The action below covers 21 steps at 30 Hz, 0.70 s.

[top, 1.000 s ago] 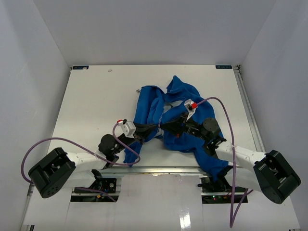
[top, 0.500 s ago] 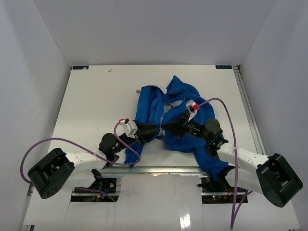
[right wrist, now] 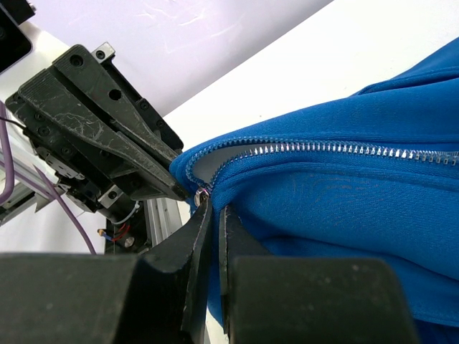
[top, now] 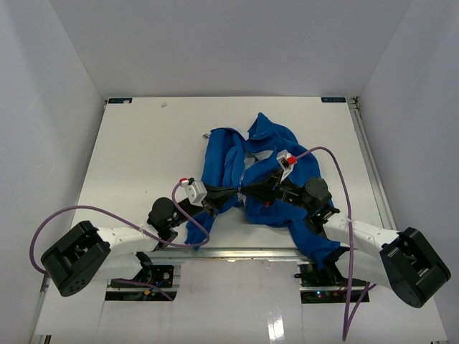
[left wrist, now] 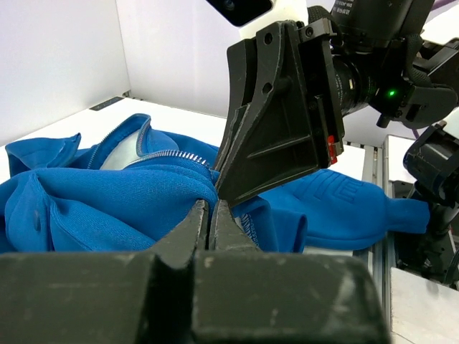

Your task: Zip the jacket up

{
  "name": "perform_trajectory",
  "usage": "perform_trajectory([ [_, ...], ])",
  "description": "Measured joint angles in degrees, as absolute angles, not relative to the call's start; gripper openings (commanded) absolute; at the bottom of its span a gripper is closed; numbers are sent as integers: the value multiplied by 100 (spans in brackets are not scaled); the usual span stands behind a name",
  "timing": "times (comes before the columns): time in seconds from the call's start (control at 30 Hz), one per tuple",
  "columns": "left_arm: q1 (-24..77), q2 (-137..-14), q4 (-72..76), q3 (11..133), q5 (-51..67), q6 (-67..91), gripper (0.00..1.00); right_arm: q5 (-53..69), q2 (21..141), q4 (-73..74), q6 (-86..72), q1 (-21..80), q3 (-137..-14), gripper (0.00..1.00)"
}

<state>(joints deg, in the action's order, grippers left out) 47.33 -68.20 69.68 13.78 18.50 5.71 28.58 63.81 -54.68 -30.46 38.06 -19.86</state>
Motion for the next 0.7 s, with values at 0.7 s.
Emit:
perform_trajectory([
  [0.7, 4733, -6637, 6081, 1799, 2207, 123, 0, 2737, 5810, -4924, -2930, 3718, -1977, 8],
])
